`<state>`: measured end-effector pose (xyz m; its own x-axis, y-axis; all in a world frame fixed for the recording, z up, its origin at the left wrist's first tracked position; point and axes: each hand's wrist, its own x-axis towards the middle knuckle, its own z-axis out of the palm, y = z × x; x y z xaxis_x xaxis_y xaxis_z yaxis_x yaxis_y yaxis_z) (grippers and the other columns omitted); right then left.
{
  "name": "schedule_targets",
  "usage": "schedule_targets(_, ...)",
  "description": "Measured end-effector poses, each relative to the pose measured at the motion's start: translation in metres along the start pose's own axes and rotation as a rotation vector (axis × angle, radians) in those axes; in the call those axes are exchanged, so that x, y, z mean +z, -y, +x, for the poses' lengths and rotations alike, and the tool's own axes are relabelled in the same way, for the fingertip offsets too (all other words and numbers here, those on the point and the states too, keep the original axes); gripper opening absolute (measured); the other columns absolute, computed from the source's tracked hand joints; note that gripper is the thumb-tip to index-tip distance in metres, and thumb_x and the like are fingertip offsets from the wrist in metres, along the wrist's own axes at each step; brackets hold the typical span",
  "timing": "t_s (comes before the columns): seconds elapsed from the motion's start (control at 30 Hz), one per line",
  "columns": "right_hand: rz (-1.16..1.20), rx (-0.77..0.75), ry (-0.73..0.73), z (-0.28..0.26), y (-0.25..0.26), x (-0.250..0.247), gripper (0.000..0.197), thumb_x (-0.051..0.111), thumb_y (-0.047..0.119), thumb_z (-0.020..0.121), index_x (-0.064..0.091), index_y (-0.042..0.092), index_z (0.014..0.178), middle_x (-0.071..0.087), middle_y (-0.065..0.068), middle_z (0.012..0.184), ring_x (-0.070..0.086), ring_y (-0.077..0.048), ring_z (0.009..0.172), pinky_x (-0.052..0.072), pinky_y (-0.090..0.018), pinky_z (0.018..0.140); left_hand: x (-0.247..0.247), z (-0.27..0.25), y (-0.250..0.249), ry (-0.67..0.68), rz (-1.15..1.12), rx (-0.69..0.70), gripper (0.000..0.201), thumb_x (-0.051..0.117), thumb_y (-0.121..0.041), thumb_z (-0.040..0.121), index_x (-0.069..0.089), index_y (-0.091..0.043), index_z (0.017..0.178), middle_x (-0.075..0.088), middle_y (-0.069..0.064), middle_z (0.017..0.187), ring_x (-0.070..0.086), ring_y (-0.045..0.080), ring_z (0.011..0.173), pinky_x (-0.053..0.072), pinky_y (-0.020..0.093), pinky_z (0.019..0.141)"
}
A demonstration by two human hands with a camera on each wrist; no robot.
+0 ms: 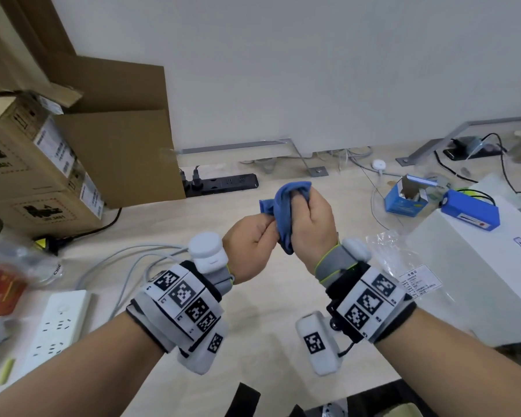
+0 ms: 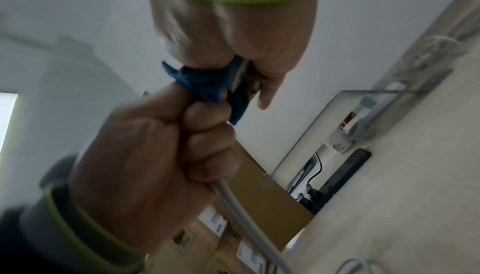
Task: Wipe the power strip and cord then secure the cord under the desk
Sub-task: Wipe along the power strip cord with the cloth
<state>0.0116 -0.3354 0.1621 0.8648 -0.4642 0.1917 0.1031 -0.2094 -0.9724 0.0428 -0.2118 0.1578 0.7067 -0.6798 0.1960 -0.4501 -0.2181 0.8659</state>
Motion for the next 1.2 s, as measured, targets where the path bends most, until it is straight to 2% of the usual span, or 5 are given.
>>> schedule_targets(0.2, 0.748, 0.572, -0.202, 0.022, 0.012, -0.005, 0.028, 0.046, 0.03, 0.1, 0.064, 0.009, 0.104, 0.069, -0.011, 0.095, 0.066, -0.023, 0.078, 0.051, -0.035, 0.067, -0.004, 0.001, 0.004, -0.163, -0.01, -0.038, 0.027, 0.038, -0.031, 0.093, 0.058, -0.019, 0.079, 0.044, -0.01, 0.055, 0.041, 0.003, 0.051, 0.034, 0.015, 0.053)
schedule_targets(0.63, 0.2, 0.099, 0.148, -0.004, 0.005, 0.017, 0.031, 0.046, 0.043, 0.092, 0.058, 0.038, 0.12, 0.055, -0.009, 0.135, 0.053, -0.021, 0.125, 0.041, -0.044, 0.106, 0.007, 0.004, 0.0, -0.254, 0.353, -0.015, 0.018, 0.041, -0.019, 0.092, 0.054, -0.007, 0.092, 0.062, 0.014, 0.071, 0.049, 0.029, 0.057, 0.031, 0.031, 0.053)
schedule_targets(0.9, 0.093, 0.195, 0.013, 0.012, 0.006, 0.01, 0.037, 0.041, 0.051, 0.088, 0.067, 0.025, 0.084, 0.07, -0.02, 0.094, 0.065, -0.04, 0.092, 0.054, -0.054, 0.081, 0.004, -0.001, 0.005, -0.172, 0.403, 0.08, 0.014, 0.037, -0.028, 0.089, 0.033, -0.019, 0.078, 0.032, -0.011, 0.053, 0.035, 0.026, 0.049, 0.024, 0.03, 0.051)
schedule_targets(1.03, 0.247, 0.382, 0.021, 0.02, 0.001, 0.005, 0.041, 0.038, 0.043, 0.101, 0.068, 0.016, 0.093, 0.072, -0.016, 0.098, 0.069, -0.026, 0.078, 0.054, -0.032, 0.059, 0.003, -0.001, 0.005, -0.188, 0.368, 0.105, 0.018, 0.039, -0.029, 0.091, 0.035, -0.019, 0.076, 0.033, -0.011, 0.053, 0.034, 0.022, 0.049, 0.023, 0.031, 0.05)
schedule_targets(1.2, 0.633, 0.495, 0.212, 0.008, 0.004, 0.007, 0.05, 0.046, 0.044, 0.095, 0.054, 0.009, 0.129, 0.063, -0.013, 0.122, 0.061, -0.025, 0.113, 0.049, -0.037, 0.094, -0.005, 0.01, 0.01, -0.249, 0.348, 0.004, 0.013, 0.035, -0.02, 0.084, 0.035, -0.016, 0.072, 0.041, 0.001, 0.056, 0.037, 0.028, 0.051, 0.024, 0.033, 0.049)
